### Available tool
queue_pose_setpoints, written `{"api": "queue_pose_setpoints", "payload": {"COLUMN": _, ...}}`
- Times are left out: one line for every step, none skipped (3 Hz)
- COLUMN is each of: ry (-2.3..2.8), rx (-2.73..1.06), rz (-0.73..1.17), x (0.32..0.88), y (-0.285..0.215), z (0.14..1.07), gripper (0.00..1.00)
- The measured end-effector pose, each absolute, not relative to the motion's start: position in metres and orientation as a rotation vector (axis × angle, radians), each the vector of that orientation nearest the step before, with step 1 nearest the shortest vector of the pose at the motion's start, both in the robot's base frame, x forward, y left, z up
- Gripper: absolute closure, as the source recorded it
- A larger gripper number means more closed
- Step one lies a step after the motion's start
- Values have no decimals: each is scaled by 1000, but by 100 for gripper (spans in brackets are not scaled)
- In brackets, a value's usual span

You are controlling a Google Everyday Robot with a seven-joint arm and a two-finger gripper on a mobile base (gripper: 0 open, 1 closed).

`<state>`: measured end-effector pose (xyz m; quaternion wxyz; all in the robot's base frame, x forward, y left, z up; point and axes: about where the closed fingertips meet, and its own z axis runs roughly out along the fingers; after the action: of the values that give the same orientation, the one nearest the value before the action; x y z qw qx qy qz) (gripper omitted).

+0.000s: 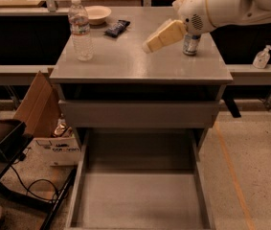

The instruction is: Place water bottle into middle drawer

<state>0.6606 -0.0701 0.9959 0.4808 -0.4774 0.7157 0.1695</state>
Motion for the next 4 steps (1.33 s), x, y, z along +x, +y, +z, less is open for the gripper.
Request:
{"api": "queue_pose_setpoints", "payload": {"ry": 1681, "rx": -1107, "rz": 475, "x": 681, "y": -46, "z": 992, "gripper": 0}}
{"api": "queue_pose_setpoints", "payload": {"ry": 1674, "rx": -1099, "rz": 477, "x": 684, "y": -44, "z": 992, "gripper": 0}}
{"api": "queue_pose_setpoints", "payload": {"ry": 1665, "rx": -1079, "rz": 494, "x": 691, "y": -31, "z": 981, "gripper": 0}}
{"api": "queue_pose_setpoints", "payload": {"ry": 1642, "rx": -1031, "rz": 495, "x": 716, "y": -3, "z": 964, "gripper": 0}}
